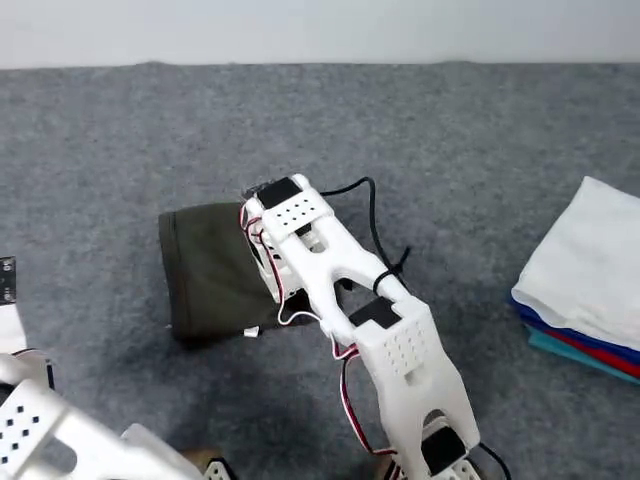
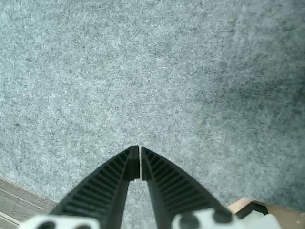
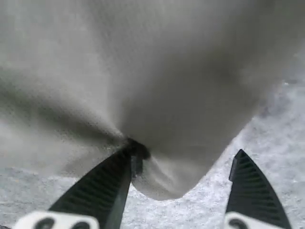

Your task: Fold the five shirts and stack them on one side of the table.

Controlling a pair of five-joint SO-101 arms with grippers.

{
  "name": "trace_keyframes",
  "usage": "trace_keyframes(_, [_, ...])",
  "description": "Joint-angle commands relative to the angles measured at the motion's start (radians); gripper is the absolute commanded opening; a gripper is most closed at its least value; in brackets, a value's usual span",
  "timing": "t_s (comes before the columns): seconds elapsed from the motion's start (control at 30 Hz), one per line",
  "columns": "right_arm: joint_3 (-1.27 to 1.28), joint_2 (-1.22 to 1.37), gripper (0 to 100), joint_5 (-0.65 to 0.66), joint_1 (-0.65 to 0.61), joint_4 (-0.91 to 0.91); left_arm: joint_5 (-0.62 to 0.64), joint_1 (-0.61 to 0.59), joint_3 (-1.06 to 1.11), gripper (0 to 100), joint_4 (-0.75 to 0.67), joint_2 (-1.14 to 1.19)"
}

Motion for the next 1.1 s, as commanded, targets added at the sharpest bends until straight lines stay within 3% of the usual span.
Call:
trace_keyframes(0.0, [-0.002, 0.048, 29.5, -0.008, 0.015, -0.005, -0.003, 0.003, -0.007, 2, 0.008, -0.018])
trace_keyframes(0.1, [-0.002, 0.062, 22.8, 0.006, 0.016, 0.024, -0.003, 0.003, -0.007, 2, 0.008, -0.018])
trace_keyframes(0.23, [-0.002, 0.042, 0.4, 0.124, 0.018, 0.045, -0.003, 0.003, -0.007, 2, 0.008, -0.018])
trace_keyframes(0.4, [-0.002, 0.001, 1.3, 0.196, 0.045, 0.099, -0.003, 0.003, -0.007, 2, 0.008, -0.018])
trace_keyframes(0.63, [0.032, -0.119, 0.9, 0.387, 0.234, 0.108, -0.003, 0.003, -0.008, 2, 0.008, -0.018])
trace_keyframes(0.9, [0.009, -0.143, 0.9, 1.025, 0.552, 0.042, -0.003, 0.009, -0.012, 2, 0.008, -0.018])
trace_keyframes(1.07, [-0.098, -0.143, 0.9, 1.401, 0.634, -0.151, -0.003, 0.009, -0.007, 2, 0.008, -0.018])
